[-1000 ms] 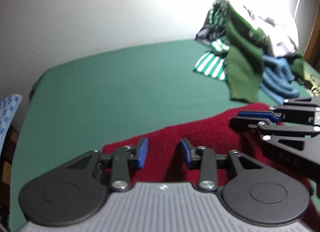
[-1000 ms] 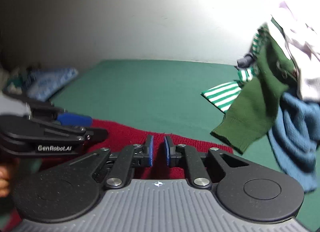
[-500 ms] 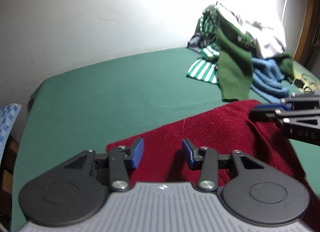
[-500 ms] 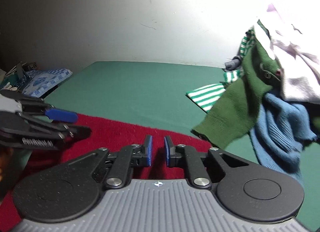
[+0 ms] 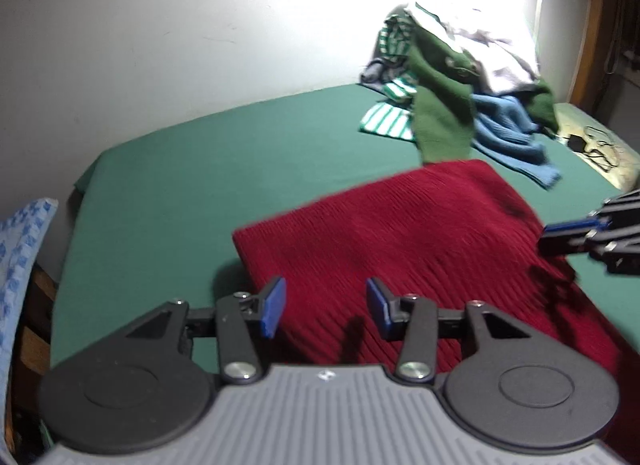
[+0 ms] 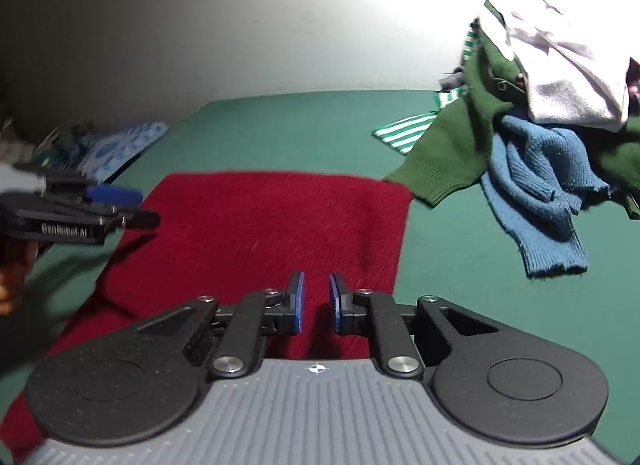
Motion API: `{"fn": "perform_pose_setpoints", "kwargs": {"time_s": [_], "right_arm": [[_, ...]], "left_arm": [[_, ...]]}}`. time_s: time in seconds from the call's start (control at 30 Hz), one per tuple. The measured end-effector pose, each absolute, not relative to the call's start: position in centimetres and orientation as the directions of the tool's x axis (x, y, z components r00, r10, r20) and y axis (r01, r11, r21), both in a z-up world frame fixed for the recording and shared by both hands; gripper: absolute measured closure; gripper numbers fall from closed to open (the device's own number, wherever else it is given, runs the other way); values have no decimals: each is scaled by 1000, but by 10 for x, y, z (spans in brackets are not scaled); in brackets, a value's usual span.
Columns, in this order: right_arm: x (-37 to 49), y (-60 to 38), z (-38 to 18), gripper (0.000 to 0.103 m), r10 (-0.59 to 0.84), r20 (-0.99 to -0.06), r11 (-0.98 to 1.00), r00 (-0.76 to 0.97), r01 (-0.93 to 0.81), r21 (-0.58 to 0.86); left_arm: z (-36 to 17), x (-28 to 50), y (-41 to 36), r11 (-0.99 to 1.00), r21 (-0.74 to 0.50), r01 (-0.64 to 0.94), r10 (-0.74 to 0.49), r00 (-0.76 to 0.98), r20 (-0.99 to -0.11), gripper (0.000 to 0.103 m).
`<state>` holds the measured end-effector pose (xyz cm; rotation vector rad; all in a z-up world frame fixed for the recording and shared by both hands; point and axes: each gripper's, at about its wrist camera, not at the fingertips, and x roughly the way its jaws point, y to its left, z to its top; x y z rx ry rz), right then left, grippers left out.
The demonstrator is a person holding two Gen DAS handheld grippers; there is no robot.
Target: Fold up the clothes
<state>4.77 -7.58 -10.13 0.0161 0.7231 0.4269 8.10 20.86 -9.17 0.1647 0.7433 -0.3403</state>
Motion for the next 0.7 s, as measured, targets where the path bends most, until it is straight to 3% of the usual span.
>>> {"fn": "perform_pose_setpoints", "kwargs": {"time_s": [0.17, 0.3, 0.43, 0.7], "right_arm": [[29, -75, -118, 90, 338, -676, 934, 655, -322, 155], [24, -77, -113, 92, 297, -693, 947, 657, -294, 128], [-1, -89, -93, 87, 328, -625, 944, 708, -271, 188], [-33, -80, -103, 86, 277, -650, 959, 708, -248, 139]], "left_arm": [[-119, 64, 207, 941, 70, 332, -171, 641, -748, 56], [-120, 61, 218, 957, 27, 288, -174, 647, -742, 49], [-111, 52, 223, 964, -5, 268, -188, 661, -726, 53], [-120, 41, 224, 965, -56, 258, -213, 637, -741, 53]]}}
